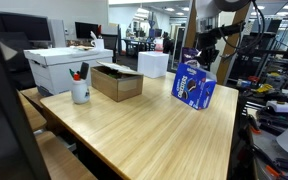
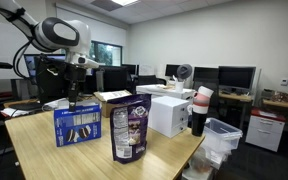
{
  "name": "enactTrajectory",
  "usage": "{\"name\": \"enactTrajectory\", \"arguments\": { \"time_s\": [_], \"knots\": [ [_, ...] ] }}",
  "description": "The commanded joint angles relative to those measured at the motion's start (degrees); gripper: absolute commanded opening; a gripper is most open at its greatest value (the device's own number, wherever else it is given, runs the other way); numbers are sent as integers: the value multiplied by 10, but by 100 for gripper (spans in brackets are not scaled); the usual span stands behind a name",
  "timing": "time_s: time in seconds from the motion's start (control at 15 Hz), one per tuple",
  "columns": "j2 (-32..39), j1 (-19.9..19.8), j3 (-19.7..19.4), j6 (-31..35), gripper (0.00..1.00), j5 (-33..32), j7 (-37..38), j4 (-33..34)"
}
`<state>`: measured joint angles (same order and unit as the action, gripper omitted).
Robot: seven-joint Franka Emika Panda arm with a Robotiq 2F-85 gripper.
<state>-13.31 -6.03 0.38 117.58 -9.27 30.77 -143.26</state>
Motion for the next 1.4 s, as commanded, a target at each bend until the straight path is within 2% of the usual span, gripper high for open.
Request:
{"name": "enactTrajectory", "arguments": {
  "time_s": [0.0, 0.07, 0.13, 0.2, 0.27, 0.33, 0.4, 0.53, 0.6, 0.67, 0.73, 0.8, 0.93, 1.0, 1.33],
  "knots": [
    [-33, -17, 3, -20, 3, -42, 23, -7],
    [-24, -26, 15, -33, 29, -111, 40, -10],
    [-17, -17, 4, -27, 29, -98, 26, -2],
    [-17, -18, 4, -27, 54, -98, 26, -2],
    [-21, -18, 3, -24, 55, -98, 27, -3],
    [-25, -20, 0, -22, 15, -95, 25, -2],
    [-26, -20, -2, -22, 17, -94, 21, -1],
    [-52, -18, -9, -15, 0, -87, 4, 4],
    [-71, -14, -12, 4, 0, -70, -10, 0],
    [-87, 2, -7, 33, 2, -26, -20, -7],
    [-60, -20, 0, 6, 27, -64, 5, 11],
    [-60, -18, 2, 9, 3, -59, 3, 13],
    [-59, -19, 1, 9, 15, -59, 4, 13],
    [-59, -20, 1, 9, 27, -59, 4, 13],
    [-58, -20, 1, 9, 27, -59, 4, 13]
  ]
}}
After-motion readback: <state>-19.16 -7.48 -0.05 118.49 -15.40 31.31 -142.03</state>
